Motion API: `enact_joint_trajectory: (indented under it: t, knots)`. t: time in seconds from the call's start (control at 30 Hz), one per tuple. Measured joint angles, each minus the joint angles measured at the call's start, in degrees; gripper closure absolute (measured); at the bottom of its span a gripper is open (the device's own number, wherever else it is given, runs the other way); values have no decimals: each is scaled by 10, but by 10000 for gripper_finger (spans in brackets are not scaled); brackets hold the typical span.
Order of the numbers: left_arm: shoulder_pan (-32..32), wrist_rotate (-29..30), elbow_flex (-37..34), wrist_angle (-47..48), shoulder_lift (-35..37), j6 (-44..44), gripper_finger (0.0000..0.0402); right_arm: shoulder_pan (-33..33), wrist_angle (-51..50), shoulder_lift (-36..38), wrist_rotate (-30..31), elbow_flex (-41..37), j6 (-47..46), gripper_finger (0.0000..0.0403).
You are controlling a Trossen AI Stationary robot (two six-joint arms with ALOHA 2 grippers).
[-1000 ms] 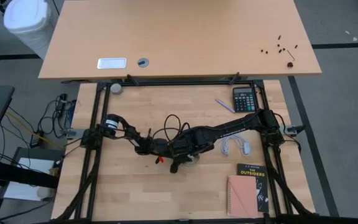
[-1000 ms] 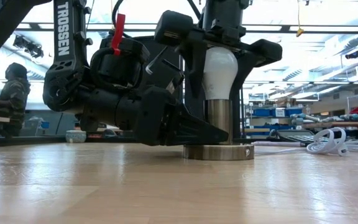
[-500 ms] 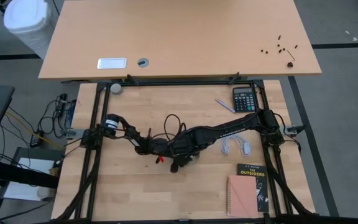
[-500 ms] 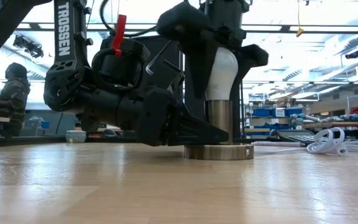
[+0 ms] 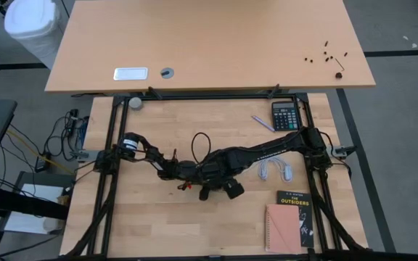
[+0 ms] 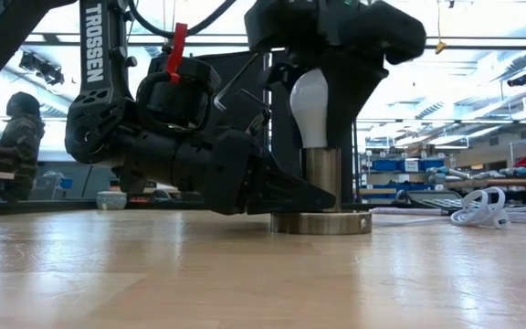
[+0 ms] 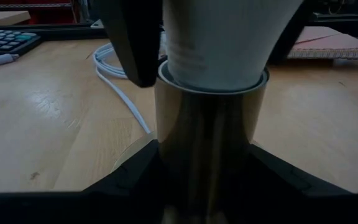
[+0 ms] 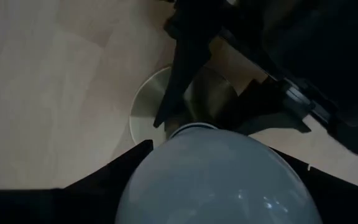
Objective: Screw lightbulb
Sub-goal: Remove the light bulb from the lamp
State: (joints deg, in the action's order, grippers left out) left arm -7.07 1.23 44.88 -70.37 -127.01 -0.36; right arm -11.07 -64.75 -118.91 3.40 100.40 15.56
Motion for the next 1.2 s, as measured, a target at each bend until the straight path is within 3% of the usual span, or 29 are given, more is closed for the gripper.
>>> enact_joint_trajectory:
  t: [0.1,0.23,0.47,0.67,0.83,0.97,1.2]
  knots:
    - [0,-1,0,3,0,0,203,0,0,0,0,0,21,138]
    - [0,-5,0,6,1,1,203,1,2,0,1,0,-17,123]
    - [0,-4,0,8,1,6,203,15,-5,-1,-34,10,-99,57]
    - [0,-2,0,8,1,10,203,15,-20,-6,5,67,-135,9]
    - [0,1,0,9,1,10,203,9,-27,-4,15,93,-197,6]
    - [-1,1,0,10,1,10,203,7,-26,-4,16,114,-311,13]
    - [-1,1,0,11,1,11,203,12,-56,-2,12,119,-648,29]
